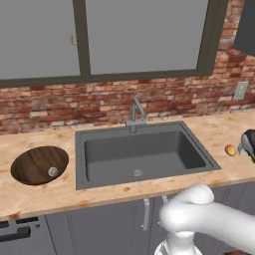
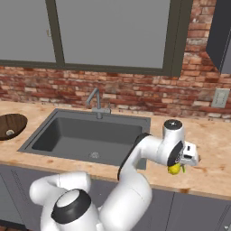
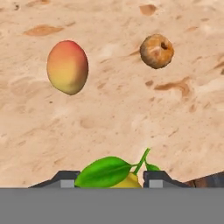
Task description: There is a mixed pile of frozen fruits and vegetables on the counter. Locate all the frozen vegetables and place the items in a bowl on the counter. Take all the frozen fruits and defrost them in a running sink.
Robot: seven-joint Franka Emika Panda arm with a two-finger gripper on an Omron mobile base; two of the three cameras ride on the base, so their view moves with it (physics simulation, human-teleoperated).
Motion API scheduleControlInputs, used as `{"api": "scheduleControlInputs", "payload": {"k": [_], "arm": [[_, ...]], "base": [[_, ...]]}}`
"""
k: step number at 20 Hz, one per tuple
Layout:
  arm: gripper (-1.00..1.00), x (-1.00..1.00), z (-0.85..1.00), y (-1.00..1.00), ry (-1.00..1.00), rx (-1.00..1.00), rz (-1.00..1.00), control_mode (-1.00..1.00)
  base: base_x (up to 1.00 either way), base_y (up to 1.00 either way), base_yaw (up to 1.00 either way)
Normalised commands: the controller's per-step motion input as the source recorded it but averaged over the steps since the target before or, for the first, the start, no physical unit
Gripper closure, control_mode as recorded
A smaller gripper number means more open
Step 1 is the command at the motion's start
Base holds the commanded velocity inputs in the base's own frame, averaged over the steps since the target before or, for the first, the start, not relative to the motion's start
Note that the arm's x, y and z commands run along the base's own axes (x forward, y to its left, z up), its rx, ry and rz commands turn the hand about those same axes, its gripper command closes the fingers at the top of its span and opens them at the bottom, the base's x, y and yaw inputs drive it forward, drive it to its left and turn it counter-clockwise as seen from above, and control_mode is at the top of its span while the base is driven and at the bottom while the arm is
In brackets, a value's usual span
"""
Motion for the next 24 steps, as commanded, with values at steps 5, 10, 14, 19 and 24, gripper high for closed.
{"api": "scheduleControlInputs", "payload": {"k": [5, 10, 14, 19, 24], "arm": [[1.0, 0.01, 0.67, 1.0, -0.22, -0.2, 0.28, -1.0], [1.0, 0.02, 0.72, 1.0, -0.02, -0.09, 0.32, -1.0], [1.0, 0.06, 0.57, 1.0, 0.0, -0.01, 0.36, -1.0], [1.0, 0.08, 0.54, 1.0, 0.01, 0.0, 0.37, -1.0], [1.0, 0.01, 0.31, 1.0, 0.02, -0.03, 0.37, -1.0]], "base": [[0.0, 0.0, 0.0], [0.0, 0.0, 0.0], [0.0, 0.0, 0.0], [0.0, 0.0, 0.0], [0.0, 0.0, 0.0]]}}
